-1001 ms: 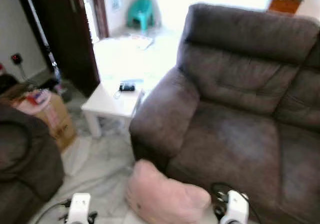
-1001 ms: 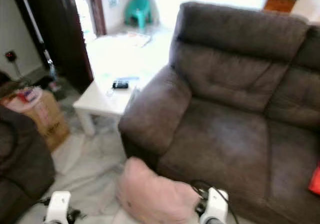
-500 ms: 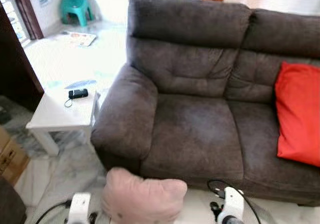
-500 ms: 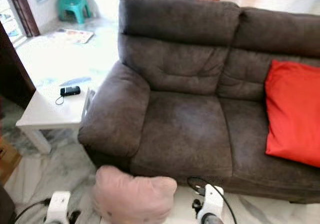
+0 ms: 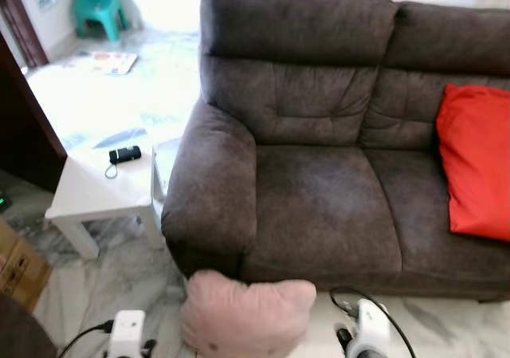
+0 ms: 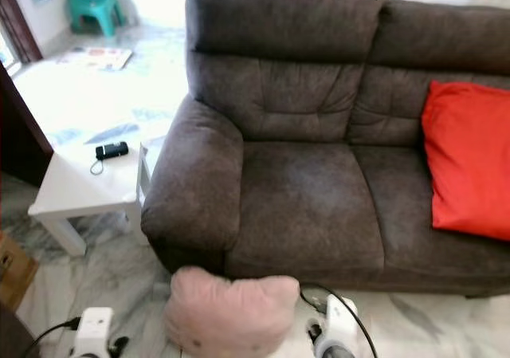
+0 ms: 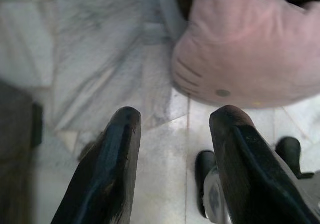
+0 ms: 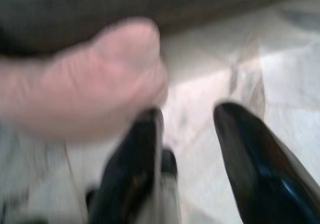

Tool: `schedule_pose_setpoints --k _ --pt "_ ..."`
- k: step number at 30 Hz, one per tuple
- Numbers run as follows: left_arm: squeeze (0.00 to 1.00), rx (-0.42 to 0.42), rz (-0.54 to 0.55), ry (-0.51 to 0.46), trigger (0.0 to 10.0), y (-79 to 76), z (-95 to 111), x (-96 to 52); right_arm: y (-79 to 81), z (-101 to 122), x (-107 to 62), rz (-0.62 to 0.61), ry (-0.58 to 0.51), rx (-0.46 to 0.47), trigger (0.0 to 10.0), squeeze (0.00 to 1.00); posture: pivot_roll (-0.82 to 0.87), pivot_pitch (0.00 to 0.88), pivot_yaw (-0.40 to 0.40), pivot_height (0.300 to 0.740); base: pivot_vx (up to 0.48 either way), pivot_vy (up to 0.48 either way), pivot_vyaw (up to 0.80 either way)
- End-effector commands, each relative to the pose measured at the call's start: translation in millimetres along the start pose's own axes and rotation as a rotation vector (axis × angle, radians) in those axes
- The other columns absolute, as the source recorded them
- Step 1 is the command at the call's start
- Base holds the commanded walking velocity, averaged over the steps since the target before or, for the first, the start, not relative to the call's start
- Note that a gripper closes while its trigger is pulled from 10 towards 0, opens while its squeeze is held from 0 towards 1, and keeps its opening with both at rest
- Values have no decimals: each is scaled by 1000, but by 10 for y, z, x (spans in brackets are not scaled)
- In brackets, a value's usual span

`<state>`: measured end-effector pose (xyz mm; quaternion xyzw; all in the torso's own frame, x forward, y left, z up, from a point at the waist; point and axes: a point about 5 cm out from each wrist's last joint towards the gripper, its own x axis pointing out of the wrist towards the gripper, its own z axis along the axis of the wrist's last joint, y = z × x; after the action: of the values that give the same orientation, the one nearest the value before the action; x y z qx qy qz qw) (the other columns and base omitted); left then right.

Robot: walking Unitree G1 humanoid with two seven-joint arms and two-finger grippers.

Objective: Move the pillow to the sofa from floor

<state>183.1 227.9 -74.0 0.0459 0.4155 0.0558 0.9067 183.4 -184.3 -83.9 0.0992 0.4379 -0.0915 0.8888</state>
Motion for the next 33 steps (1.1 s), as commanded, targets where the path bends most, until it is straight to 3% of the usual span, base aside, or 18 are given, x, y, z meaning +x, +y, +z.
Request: schedule_pose_setpoints --k 1,4,28,33 --pt "0 9 6 22 10000 37 -70 -20 48 33 9 12 -8 -5 10000 0 119 0 -62 740 0 0 -744" --pt "0 7 5 21 10000 33 -65 -18 47 32 9 10 -9 2 10000 0 121 0 -61 740 0 0 -704" --pt "0 -9 10 -2 10000 32 -42 -17 55 -8 1 26 -3 -8 10000 0 127 0 -65 740 0 0 0" --pt "0 -6 10 -1 10000 39 -37 -15 62 -12 0 32 -2 -15 10000 0 126 0 -65 740 260 0 0"
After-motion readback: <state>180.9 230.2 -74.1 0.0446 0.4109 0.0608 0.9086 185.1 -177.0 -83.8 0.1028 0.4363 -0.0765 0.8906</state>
